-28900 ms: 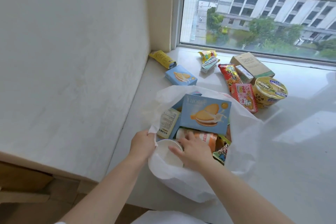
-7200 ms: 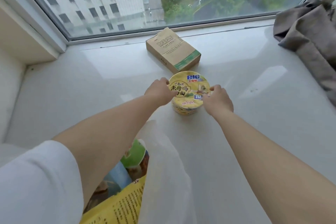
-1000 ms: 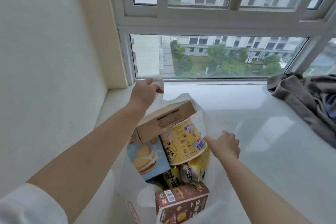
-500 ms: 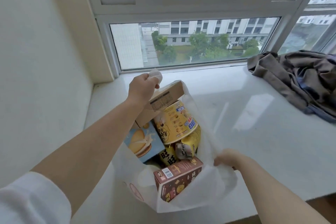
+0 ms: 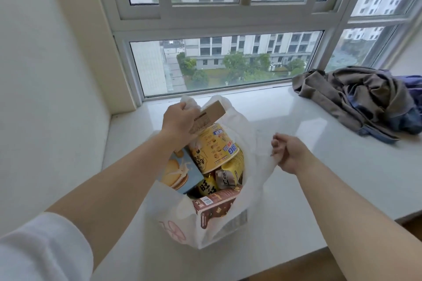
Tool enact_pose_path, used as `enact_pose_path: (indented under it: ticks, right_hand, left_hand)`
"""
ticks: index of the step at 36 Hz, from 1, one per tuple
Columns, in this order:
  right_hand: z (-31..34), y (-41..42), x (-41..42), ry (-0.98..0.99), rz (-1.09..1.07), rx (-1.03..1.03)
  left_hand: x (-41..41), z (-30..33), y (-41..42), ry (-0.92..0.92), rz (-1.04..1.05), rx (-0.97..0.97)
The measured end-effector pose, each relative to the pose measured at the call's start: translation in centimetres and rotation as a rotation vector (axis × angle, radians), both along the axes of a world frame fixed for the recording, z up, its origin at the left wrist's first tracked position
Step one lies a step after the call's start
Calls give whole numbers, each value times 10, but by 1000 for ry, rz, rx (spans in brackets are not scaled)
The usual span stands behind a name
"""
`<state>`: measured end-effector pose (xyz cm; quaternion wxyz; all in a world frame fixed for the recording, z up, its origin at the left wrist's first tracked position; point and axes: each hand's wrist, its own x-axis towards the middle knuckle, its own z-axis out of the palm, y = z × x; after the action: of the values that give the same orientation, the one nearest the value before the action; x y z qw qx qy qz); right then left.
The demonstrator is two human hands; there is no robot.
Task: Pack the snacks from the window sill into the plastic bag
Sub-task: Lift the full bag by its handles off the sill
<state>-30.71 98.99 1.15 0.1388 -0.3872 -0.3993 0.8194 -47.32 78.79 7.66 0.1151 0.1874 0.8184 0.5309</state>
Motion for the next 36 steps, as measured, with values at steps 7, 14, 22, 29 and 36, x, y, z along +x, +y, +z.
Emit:
enact_pose_path:
  ticks: [7,14,22,29,36]
  right_hand:
    - [90,-37,-64,78,164,282]
    - [178,-10,-90,387,6,271]
    - [169,-2,-106,-150,209,776]
    - [146,27,-134,-229,-98,705]
    - [149,-6,-160,-201,-8,922]
  left_hand:
    - [-39,43,-15,-455,320,337]
    - [-87,119,-69,-324,440,468]
    - [-108,115,-86,-289,523,485]
    - [-59,119,-27,-190,194,192]
    - [-92,118,-64,-209,363,233]
